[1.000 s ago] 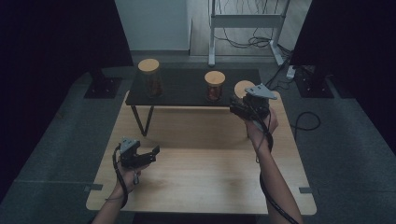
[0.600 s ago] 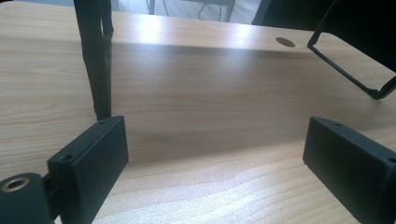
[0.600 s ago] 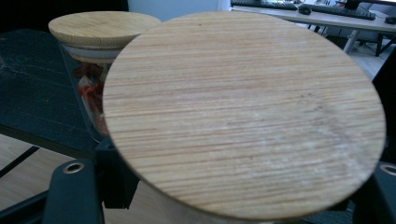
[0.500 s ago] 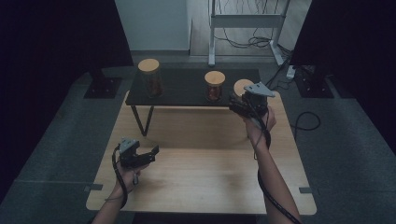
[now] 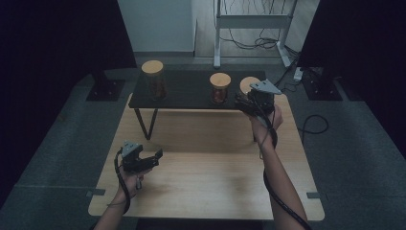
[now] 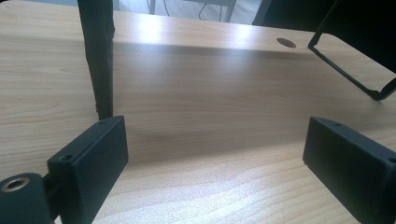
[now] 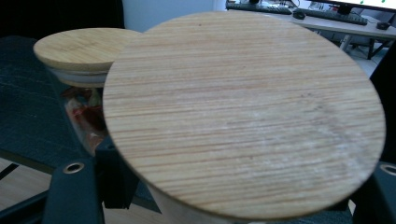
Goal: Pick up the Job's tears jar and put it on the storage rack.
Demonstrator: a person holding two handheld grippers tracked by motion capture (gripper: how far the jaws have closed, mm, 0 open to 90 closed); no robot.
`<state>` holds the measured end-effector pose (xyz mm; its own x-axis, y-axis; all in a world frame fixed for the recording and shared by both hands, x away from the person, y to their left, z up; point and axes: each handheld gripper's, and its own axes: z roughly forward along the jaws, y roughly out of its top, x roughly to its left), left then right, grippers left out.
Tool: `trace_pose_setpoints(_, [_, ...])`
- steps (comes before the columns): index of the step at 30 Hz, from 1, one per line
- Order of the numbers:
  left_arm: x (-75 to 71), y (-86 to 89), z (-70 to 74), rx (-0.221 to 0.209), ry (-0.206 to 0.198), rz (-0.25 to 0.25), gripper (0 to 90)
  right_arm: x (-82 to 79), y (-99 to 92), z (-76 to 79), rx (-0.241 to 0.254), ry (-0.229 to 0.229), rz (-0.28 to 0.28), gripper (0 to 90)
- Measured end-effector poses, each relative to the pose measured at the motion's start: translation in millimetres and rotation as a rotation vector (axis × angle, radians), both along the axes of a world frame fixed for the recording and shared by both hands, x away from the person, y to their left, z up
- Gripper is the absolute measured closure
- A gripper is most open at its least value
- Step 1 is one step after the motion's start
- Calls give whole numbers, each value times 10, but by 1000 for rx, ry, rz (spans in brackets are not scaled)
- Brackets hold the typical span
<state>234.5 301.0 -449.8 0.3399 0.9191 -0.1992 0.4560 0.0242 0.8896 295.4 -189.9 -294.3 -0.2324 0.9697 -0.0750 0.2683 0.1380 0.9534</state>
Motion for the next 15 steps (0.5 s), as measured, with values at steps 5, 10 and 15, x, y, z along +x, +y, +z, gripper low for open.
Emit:
trace_pose_setpoints(5, [3, 10, 1, -3, 3, 3, 64, 33, 10, -2, 1, 3, -3, 252])
trace_pose_setpoints(10, [4, 9, -1, -2, 2, 3, 63, 63, 29, 10, -11, 1, -5, 252])
trace_pose_setpoints(15, [7, 13, -4, -3, 3, 5, 63, 85, 45, 14, -14, -4, -12, 252])
